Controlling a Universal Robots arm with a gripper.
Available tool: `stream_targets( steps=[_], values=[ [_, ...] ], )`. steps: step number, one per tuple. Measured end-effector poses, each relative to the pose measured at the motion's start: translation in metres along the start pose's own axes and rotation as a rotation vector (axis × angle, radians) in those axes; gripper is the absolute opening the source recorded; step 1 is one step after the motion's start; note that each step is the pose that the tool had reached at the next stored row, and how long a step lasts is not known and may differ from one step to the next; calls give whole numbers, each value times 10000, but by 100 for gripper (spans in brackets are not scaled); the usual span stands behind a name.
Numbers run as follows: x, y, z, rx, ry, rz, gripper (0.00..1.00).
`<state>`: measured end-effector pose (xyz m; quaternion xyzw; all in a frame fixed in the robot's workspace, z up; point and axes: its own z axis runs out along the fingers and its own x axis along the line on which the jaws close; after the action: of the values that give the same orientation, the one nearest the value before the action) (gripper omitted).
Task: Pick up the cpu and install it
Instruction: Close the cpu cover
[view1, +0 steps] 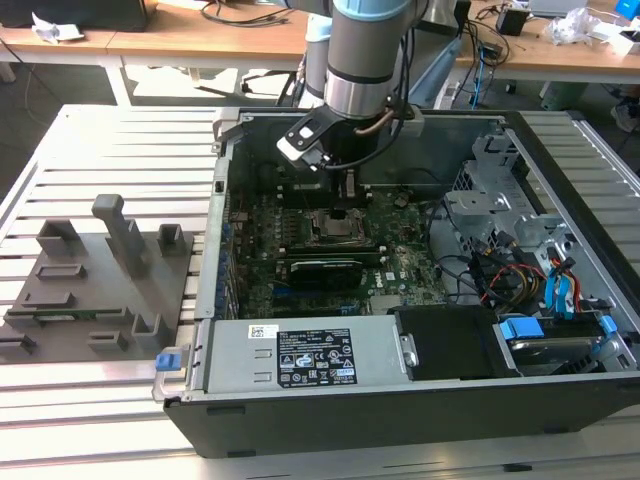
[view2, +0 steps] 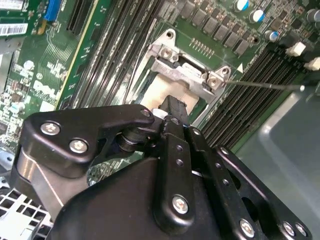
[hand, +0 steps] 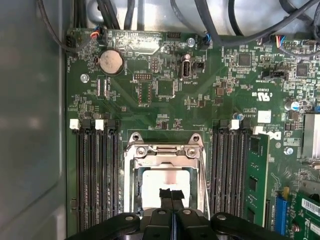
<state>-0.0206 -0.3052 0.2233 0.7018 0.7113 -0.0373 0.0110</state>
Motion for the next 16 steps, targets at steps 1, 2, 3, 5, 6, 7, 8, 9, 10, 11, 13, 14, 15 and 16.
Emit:
stream_targets(
  steps=[1, 2, 3, 5, 6, 7, 8, 9, 10, 11, 13, 14, 15, 16],
  values=[
    [1, -14, 10, 0, 0, 0, 11],
    [2, -28, 18, 0, 0, -1, 11],
    [3, -52, 32, 0, 0, 1, 11],
    [6, -103, 68, 0, 1, 0, 11],
    [7, -119, 81, 0, 0, -1, 11],
    [8, -130, 90, -1, 0, 0, 11],
    [9, -148, 109, 0, 0, 1, 11],
    [11, -168, 130, 0, 0, 0, 11],
    [12, -177, 139, 0, 0, 1, 11],
    [13, -184, 148, 0, 1, 2, 11],
    [13, -188, 162, 0, 0, 0, 11],
    [14, -188, 171, 0, 0, -2, 11],
    [14, -188, 177, -1, 0, -2, 11],
    [15, -189, 186, 0, 0, 0, 11]
  ],
)
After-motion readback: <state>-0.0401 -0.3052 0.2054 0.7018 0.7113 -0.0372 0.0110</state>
